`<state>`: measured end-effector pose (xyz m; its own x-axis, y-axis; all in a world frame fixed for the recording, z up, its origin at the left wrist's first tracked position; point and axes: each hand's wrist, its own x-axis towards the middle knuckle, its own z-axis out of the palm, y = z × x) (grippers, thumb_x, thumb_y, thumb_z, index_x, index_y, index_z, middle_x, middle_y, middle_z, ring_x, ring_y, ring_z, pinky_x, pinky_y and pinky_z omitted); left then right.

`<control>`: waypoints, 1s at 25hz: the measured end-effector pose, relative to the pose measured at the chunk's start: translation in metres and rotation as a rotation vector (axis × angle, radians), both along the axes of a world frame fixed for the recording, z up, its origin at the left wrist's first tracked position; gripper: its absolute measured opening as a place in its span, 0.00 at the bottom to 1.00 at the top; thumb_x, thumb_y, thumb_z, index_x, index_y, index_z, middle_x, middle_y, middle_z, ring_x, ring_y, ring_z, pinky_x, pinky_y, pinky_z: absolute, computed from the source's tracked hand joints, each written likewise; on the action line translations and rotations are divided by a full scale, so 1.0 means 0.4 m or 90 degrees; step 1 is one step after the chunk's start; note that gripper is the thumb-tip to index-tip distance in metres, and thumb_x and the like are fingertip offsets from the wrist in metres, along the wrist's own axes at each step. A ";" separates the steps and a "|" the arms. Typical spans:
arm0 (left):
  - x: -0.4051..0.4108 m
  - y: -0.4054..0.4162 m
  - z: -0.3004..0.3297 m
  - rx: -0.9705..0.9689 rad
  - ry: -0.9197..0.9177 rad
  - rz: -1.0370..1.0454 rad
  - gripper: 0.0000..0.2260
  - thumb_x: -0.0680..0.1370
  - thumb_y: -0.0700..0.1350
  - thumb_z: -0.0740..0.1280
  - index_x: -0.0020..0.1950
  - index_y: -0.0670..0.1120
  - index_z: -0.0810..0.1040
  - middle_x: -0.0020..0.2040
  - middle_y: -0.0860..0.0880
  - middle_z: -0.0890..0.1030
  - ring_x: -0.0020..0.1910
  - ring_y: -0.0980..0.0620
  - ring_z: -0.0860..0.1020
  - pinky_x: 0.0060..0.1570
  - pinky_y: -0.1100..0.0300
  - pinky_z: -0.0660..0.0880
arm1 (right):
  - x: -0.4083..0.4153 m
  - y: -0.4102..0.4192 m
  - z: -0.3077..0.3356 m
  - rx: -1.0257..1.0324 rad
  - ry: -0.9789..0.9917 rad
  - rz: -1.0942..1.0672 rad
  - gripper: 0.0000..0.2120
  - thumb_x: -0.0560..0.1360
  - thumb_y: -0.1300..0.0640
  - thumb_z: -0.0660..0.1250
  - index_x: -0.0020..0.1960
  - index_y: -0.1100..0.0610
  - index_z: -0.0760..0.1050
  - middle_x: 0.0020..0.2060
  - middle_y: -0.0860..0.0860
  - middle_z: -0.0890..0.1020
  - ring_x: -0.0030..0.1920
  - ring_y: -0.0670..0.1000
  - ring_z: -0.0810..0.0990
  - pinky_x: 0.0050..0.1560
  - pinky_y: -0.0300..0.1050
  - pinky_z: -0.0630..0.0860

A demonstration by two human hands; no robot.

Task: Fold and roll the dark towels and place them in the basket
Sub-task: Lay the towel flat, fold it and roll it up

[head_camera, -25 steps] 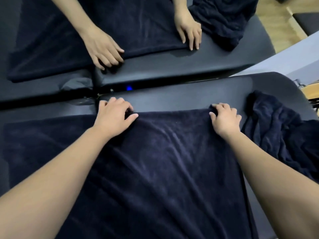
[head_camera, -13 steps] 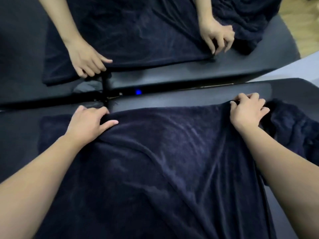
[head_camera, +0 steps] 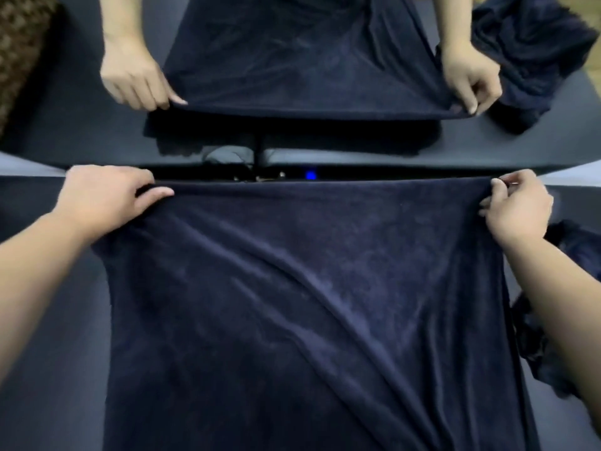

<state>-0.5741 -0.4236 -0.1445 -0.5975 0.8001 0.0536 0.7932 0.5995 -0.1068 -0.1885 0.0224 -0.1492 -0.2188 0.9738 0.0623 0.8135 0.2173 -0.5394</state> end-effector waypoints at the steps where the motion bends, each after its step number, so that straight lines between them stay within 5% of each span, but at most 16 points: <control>1: -0.008 0.001 0.006 0.013 0.034 0.001 0.22 0.78 0.64 0.59 0.37 0.47 0.76 0.37 0.42 0.81 0.37 0.38 0.81 0.34 0.51 0.74 | -0.002 0.003 -0.003 -0.015 0.049 0.004 0.08 0.81 0.53 0.61 0.54 0.55 0.75 0.43 0.52 0.84 0.41 0.49 0.82 0.58 0.46 0.76; 5: 0.041 0.040 0.007 0.112 0.108 0.157 0.12 0.80 0.51 0.67 0.50 0.42 0.78 0.51 0.37 0.75 0.51 0.35 0.71 0.50 0.42 0.66 | -0.004 -0.022 -0.037 -0.071 0.077 0.058 0.16 0.81 0.56 0.63 0.67 0.58 0.74 0.54 0.59 0.83 0.55 0.56 0.81 0.63 0.48 0.72; 9: 0.220 0.087 -0.042 0.145 0.009 0.230 0.09 0.79 0.49 0.65 0.51 0.44 0.76 0.50 0.38 0.75 0.50 0.36 0.73 0.48 0.41 0.68 | 0.024 -0.166 -0.095 -0.074 -0.069 0.206 0.25 0.82 0.51 0.62 0.78 0.50 0.64 0.72 0.58 0.74 0.68 0.63 0.74 0.70 0.57 0.70; 12: 0.362 0.118 -0.134 0.079 -0.136 0.181 0.18 0.81 0.57 0.59 0.61 0.47 0.78 0.62 0.43 0.78 0.62 0.39 0.75 0.60 0.41 0.70 | 0.045 -0.230 -0.148 -0.057 -0.203 0.310 0.23 0.82 0.49 0.61 0.76 0.52 0.68 0.77 0.56 0.66 0.74 0.63 0.66 0.70 0.60 0.67; 14: 0.394 0.115 -0.192 0.026 -0.223 0.183 0.26 0.82 0.62 0.56 0.76 0.50 0.69 0.78 0.47 0.67 0.78 0.44 0.62 0.76 0.44 0.57 | 0.057 -0.215 -0.165 -0.080 -0.276 0.334 0.25 0.83 0.47 0.60 0.78 0.52 0.64 0.80 0.54 0.59 0.78 0.61 0.58 0.72 0.60 0.63; 16: 0.370 0.097 -0.216 -0.006 -0.269 0.204 0.30 0.82 0.64 0.52 0.82 0.53 0.56 0.83 0.51 0.53 0.82 0.47 0.48 0.79 0.45 0.47 | 0.080 -0.173 -0.165 -0.126 -0.303 0.309 0.29 0.83 0.44 0.60 0.80 0.51 0.59 0.82 0.53 0.54 0.80 0.60 0.53 0.73 0.60 0.61; 18: 0.349 0.078 -0.206 0.007 -0.289 0.246 0.32 0.82 0.65 0.50 0.83 0.52 0.51 0.84 0.50 0.48 0.82 0.47 0.44 0.79 0.43 0.47 | 0.124 -0.136 -0.155 -0.173 -0.327 0.264 0.31 0.83 0.43 0.59 0.81 0.53 0.57 0.81 0.54 0.53 0.79 0.61 0.54 0.73 0.61 0.62; 22: 0.460 0.034 -0.173 0.125 -0.230 0.273 0.31 0.84 0.59 0.52 0.82 0.43 0.54 0.83 0.44 0.53 0.82 0.42 0.49 0.78 0.39 0.52 | 0.206 -0.201 -0.136 0.033 -0.401 0.339 0.26 0.81 0.47 0.60 0.73 0.61 0.67 0.74 0.62 0.65 0.68 0.63 0.67 0.64 0.61 0.70; 25: 0.645 -0.007 -0.195 0.060 -0.221 0.205 0.32 0.83 0.61 0.49 0.82 0.43 0.56 0.82 0.45 0.57 0.82 0.43 0.52 0.78 0.41 0.52 | 0.242 -0.353 -0.150 0.052 -0.363 0.481 0.26 0.82 0.46 0.58 0.74 0.59 0.67 0.76 0.61 0.64 0.72 0.62 0.67 0.65 0.58 0.72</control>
<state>-0.3160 -0.4262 -0.2227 -0.8091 0.5732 -0.1293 0.5451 0.8144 0.1989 -0.0916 -0.1187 -0.2090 -0.8074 0.5597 -0.1868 0.5785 0.8132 -0.0639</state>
